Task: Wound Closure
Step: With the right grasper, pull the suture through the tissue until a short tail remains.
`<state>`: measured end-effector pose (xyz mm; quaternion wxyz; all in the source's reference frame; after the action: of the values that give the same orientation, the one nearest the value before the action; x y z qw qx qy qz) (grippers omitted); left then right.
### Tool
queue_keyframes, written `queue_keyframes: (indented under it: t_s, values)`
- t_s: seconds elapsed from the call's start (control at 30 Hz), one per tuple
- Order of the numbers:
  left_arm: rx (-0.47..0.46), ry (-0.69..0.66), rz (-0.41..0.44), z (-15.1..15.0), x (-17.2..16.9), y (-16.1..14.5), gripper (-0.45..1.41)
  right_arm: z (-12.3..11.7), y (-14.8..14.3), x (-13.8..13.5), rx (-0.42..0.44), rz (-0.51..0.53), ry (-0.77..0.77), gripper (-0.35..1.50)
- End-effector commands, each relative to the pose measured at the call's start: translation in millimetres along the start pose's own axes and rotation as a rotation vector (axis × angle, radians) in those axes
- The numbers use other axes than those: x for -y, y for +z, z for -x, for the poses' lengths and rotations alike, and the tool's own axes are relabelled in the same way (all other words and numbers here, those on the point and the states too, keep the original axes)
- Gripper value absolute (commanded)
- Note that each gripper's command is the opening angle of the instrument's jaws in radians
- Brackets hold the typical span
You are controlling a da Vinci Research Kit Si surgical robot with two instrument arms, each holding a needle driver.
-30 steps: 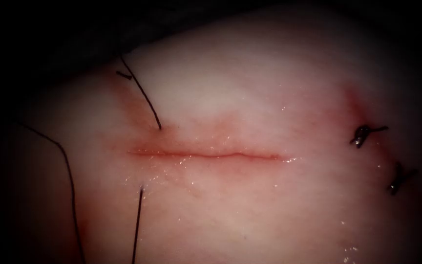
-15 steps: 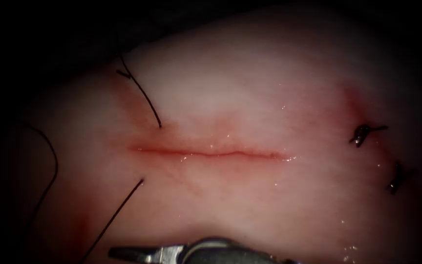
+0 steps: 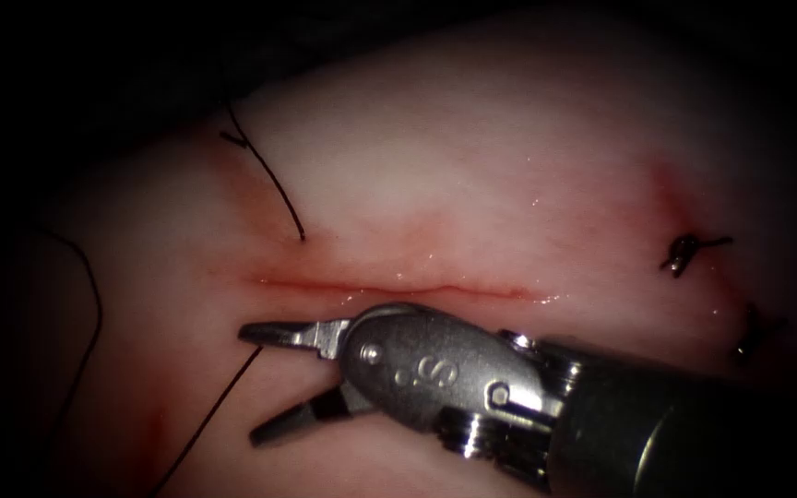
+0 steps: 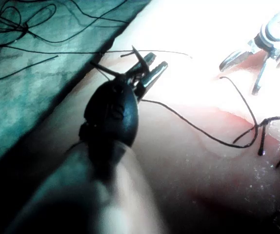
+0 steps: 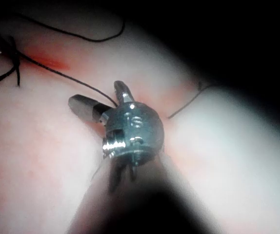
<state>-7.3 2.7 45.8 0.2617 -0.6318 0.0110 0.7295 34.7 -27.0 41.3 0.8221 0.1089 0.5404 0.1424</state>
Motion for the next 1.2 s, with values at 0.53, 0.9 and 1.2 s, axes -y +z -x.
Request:
queue_keyframes:
  t_s: [0.53, 0.9, 1.2]
  values:
    - [0.006, -0.003, 0.031, 0.1, -0.2, 1.8, -0.45, -1.1, 0.5, 2.7, 0.136, -0.159, -0.075, -0.35]
    - [0.011, -0.010, 0.047, 0.4, -0.7, 2.8, -0.45, -5.9, -4.2, 16.6, 0.090, -0.267, -0.098, -0.35]
    - [0.015, -0.008, 0.050, 0.5, -0.8, 2.9, -0.45, -7.9, -5.4, 11.5, -0.110, -0.184, -0.104, 1.28]
